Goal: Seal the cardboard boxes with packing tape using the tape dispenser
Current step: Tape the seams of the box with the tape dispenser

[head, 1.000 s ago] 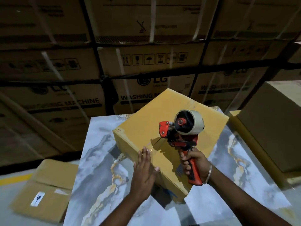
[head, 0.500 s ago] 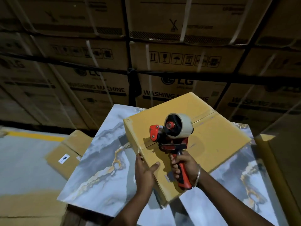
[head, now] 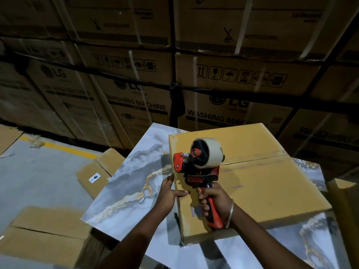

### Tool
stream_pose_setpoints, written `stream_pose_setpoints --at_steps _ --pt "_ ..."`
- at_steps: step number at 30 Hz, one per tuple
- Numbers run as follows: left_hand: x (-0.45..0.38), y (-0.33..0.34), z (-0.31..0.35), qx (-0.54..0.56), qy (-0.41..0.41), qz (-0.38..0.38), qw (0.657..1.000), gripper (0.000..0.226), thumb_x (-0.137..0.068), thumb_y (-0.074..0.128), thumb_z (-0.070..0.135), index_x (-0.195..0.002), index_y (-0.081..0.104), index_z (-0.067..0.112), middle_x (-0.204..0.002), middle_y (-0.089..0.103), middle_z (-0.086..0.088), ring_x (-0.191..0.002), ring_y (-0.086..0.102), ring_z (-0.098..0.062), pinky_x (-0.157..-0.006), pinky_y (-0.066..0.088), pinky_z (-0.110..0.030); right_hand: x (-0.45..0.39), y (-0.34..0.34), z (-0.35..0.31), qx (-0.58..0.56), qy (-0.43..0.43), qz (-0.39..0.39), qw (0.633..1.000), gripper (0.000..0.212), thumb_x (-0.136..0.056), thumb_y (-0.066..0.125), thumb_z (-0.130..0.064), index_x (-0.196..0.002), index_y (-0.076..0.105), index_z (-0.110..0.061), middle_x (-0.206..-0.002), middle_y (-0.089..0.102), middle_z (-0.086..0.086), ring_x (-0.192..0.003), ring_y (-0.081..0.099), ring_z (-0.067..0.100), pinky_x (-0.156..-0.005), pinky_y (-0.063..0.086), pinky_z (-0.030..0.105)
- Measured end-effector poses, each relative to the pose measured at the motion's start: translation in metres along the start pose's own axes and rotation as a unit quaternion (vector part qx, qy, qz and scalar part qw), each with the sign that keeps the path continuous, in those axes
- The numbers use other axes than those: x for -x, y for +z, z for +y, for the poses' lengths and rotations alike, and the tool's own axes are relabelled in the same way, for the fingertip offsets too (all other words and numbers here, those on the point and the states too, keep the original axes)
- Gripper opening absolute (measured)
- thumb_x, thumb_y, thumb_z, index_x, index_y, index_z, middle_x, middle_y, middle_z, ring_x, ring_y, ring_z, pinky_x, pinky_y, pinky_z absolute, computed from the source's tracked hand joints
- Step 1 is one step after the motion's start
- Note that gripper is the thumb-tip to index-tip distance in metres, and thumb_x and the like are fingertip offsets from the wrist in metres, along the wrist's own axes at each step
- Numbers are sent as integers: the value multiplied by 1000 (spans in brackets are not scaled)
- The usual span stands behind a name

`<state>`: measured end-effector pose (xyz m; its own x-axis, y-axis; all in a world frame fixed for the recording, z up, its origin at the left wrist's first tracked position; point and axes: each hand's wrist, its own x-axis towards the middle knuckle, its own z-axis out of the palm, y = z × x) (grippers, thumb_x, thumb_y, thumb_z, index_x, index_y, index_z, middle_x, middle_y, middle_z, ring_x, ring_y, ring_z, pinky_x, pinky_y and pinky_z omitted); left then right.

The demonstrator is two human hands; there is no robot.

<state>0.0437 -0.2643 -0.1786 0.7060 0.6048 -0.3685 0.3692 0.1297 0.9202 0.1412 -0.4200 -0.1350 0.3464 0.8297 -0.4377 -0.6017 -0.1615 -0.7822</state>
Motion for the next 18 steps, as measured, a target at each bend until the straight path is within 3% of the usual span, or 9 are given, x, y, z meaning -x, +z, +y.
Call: stream_pose_setpoints --at_steps 2,4,6,8,11,14,18 --pt "-4 -9 6 -19 -6 -15 1000 66 -77 77 15 -139 53 18 -138 49 1 -132 43 -18 -95 45 -22 -4 2 -2 18 -8 -2 1000 23 -55 66 -11 -72 50 -10 -54 38 6 -37 35 16 -43 36 22" --pt "-8 -17 12 -40 9 47 998 48 -81 72 29 -127 65 18 -129 63 -2 -124 54 -22 -98 45 -34 -7 3 -6 35 -16 -2 999 22 -57 65 -11 -71 49 -10 -55 37 8 -38 34 17 -43 35 22" --pt "-11 -23 27 -47 25 175 983 13 -93 63 20 -100 71 13 -98 70 -3 -98 61 -23 -77 45 -31 -10 6 -10 49 -21 6 999 18 -59 62 -8 -70 48 -10 -55 37 8 -38 34 18 -43 34 22" --pt "-20 -30 47 32 10 211 977 15 -97 58 15 -86 67 8 -79 66 -6 -84 61 -27 -64 43 -29 -14 9 -15 63 -29 11 998 15 -60 60 -6 -70 49 -10 -53 37 8 -37 34 18 -44 33 21" --pt "-36 -38 80 242 -125 86 958 26 -99 58 25 -94 66 1 -77 68 -14 -79 63 -31 -68 52 -33 -17 15 -21 79 -35 17 996 12 -60 57 -5 -69 51 -10 -54 35 9 -37 33 17 -44 31 22" --pt "-48 -50 96 249 -216 -45 943 43 -91 63 43 -103 66 2 -86 70 -14 -83 65 -27 -75 56 -33 -20 19 -27 84 -37 17 996 13 -58 57 -4 -68 50 -9 -53 35 8 -36 33 17 -43 32 21" --pt "-64 -56 103 250 -245 -105 931 45 -77 74 34 -113 66 8 -100 68 -13 -82 68 -25 -65 60 -31 -26 20 -31 84 -44 12 995 20 -52 63 -10 -66 50 -9 -52 35 8 -36 33 17 -43 32 21"
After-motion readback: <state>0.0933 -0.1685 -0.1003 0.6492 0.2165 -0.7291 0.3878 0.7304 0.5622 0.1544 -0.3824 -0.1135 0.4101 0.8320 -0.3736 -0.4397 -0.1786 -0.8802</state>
